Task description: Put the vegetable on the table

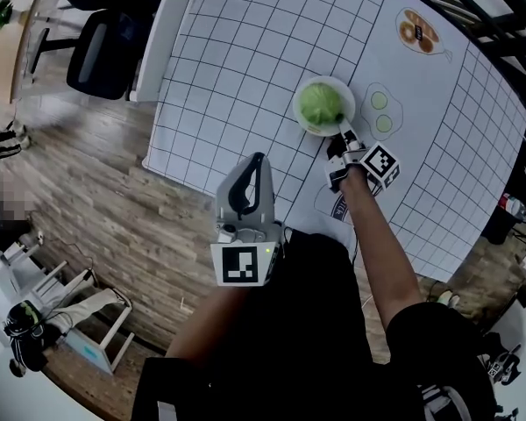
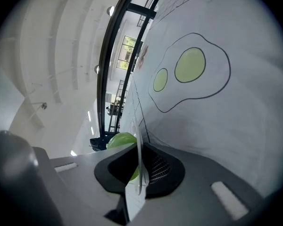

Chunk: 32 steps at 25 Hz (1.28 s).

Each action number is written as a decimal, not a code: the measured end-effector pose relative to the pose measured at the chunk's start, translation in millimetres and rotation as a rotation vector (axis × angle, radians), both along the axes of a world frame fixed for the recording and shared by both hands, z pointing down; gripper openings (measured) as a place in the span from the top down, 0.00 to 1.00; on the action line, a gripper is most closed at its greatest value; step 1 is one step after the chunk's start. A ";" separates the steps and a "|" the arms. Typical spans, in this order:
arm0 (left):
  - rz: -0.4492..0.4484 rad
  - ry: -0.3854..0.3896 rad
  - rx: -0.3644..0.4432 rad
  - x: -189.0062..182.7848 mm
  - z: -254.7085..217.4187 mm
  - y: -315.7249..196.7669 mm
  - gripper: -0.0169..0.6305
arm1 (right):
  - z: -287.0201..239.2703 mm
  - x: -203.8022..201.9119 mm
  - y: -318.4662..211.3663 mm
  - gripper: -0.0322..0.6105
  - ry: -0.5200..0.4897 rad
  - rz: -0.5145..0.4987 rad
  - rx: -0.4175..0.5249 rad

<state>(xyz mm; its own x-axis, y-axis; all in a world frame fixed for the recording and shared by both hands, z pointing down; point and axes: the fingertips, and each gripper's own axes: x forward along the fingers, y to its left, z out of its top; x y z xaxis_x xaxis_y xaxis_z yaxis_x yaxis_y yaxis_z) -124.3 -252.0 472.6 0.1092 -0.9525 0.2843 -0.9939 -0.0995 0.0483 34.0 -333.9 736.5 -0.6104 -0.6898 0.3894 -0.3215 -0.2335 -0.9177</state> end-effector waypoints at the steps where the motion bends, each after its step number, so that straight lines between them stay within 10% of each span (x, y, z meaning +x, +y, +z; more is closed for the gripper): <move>1: -0.003 -0.006 0.010 -1.9 -2.8 0.5 0.96 | 0.8 -0.9 0.2 0.91 0.008 -0.005 -0.006; 32: 0.036 -0.001 0.071 -20.8 -35.2 63.7 0.96 | -15.0 32.8 59.1 0.81 0.261 -0.057 0.017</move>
<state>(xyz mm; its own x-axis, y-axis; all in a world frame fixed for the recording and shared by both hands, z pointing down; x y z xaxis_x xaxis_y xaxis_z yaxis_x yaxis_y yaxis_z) -145.1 -188.2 437.4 0.1434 -0.9657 0.2165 -0.9896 -0.1382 0.0390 66.7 -274.7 721.5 -0.5290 -0.6651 0.5270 -0.5596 -0.1935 -0.8058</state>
